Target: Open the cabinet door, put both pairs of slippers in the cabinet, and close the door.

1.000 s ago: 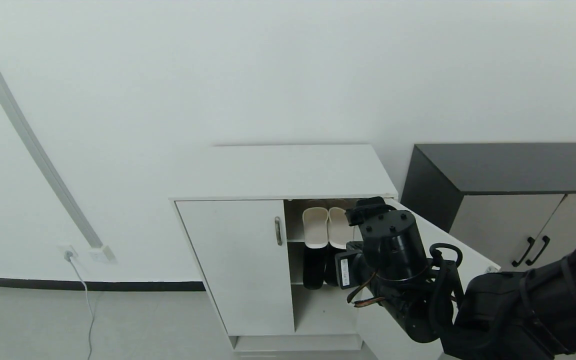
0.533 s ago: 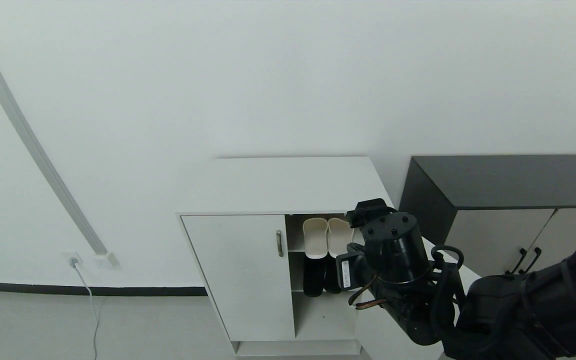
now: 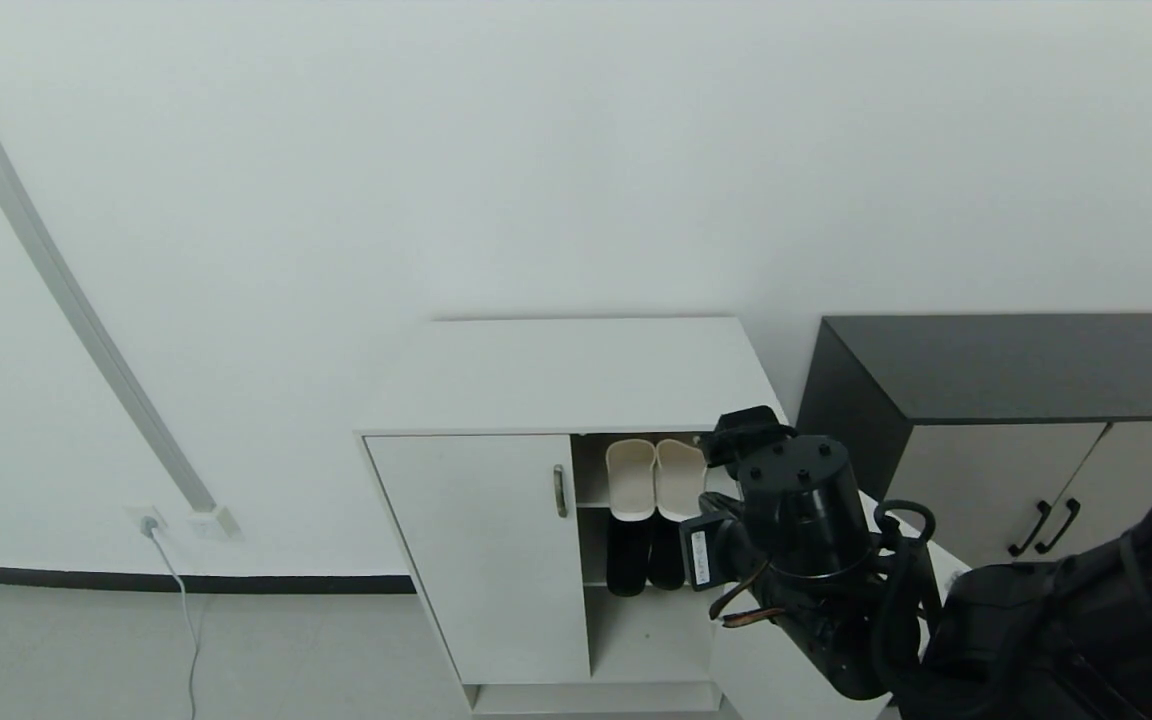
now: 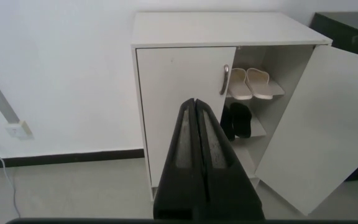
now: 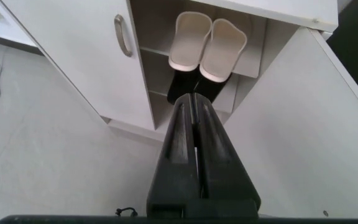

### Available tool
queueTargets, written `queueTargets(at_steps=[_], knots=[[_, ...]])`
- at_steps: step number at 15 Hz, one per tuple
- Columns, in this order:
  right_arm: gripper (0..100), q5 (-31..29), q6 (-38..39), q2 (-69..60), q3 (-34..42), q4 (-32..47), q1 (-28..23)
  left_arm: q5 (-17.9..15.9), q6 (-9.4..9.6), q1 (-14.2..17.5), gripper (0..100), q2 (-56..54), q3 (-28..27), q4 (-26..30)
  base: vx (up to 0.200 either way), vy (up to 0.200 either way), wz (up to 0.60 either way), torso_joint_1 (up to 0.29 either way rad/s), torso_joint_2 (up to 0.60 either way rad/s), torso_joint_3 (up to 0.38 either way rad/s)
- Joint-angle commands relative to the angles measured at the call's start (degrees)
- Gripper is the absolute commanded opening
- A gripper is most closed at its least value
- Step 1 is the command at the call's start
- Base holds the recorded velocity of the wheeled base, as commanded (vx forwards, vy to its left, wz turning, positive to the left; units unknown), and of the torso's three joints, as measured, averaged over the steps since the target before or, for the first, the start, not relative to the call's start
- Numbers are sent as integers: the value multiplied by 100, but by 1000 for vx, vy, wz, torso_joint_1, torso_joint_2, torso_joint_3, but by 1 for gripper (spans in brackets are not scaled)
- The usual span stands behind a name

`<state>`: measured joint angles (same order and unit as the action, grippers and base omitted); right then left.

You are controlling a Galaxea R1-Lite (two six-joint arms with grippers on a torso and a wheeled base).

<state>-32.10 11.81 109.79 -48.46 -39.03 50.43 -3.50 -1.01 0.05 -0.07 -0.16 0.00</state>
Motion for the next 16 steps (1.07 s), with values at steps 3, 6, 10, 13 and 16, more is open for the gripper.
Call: queueTargets(at_steps=[3,6,10,13,16], knots=[[0,2,-39,-1,12,1,-7,-2,-4,4,0,7,-2,0,0,0,0,0,0,0],[0,11,-74,-1,56,-8,-7,-2,-4,4,0,7,-2,0,0,0,-600,4,2,4],[0,2,-74,-1,56,-8,-7,-2,-4,4,0,7,-2,0,0,0,-600,8,1,2],[0,11,-74,-1,65,-16,-25,-2,-4,4,0,7,-2,0,0,0,-200,1,-4,-2],[0,11,-74,7,65,-16,-25,-2,-4,4,0,7,-2,0,0,0,0,0,0,0]])
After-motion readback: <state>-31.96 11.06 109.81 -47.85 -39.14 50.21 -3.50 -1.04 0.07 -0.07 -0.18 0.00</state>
